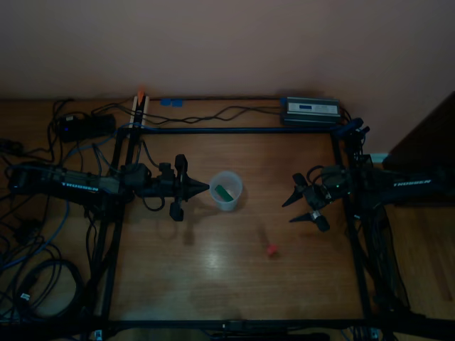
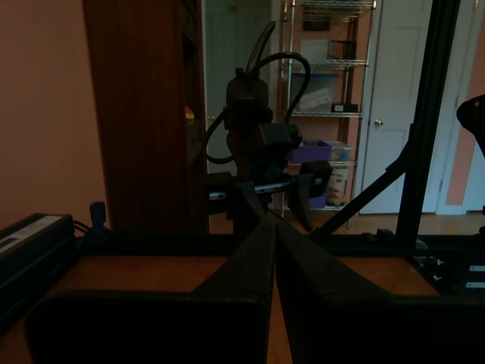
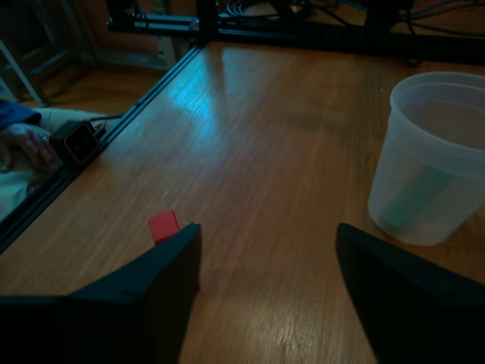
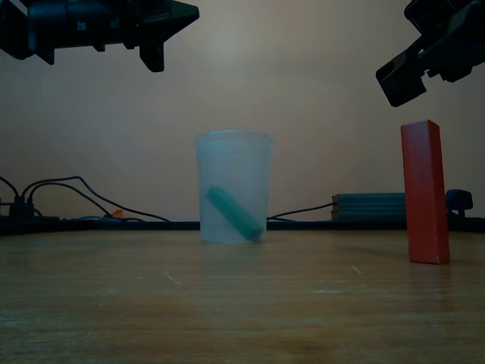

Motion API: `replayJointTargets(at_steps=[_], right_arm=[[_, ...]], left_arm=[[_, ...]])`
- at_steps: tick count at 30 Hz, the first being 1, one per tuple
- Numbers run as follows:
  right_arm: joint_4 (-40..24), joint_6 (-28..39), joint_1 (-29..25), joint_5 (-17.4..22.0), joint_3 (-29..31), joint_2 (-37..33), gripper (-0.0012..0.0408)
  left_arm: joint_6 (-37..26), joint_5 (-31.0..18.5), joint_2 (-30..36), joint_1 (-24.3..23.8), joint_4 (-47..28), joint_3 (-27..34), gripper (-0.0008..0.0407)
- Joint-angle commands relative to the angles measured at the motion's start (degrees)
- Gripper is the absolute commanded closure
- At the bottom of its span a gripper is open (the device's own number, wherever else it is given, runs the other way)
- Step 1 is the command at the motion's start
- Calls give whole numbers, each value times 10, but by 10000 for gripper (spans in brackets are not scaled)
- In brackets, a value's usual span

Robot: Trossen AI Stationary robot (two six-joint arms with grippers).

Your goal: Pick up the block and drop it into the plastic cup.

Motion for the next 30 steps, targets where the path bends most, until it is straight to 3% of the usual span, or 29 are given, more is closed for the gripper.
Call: replayJointTargets(at_steps=[1, 7, 19, 30], right_arm=[[-2, 0, 1, 0, 0, 0, 111], [-19, 13, 19, 1, 0, 4, 90], [-25, -19, 48, 5, 0, 70, 169], [-9, -17, 67, 8, 0, 129, 145]], left_arm=[[0, 0, 0, 0, 0, 0, 399], [0, 0, 0, 0, 0, 0, 399], [0, 0, 0, 0, 0, 0, 399], [0, 0, 0, 0, 0, 0, 399]])
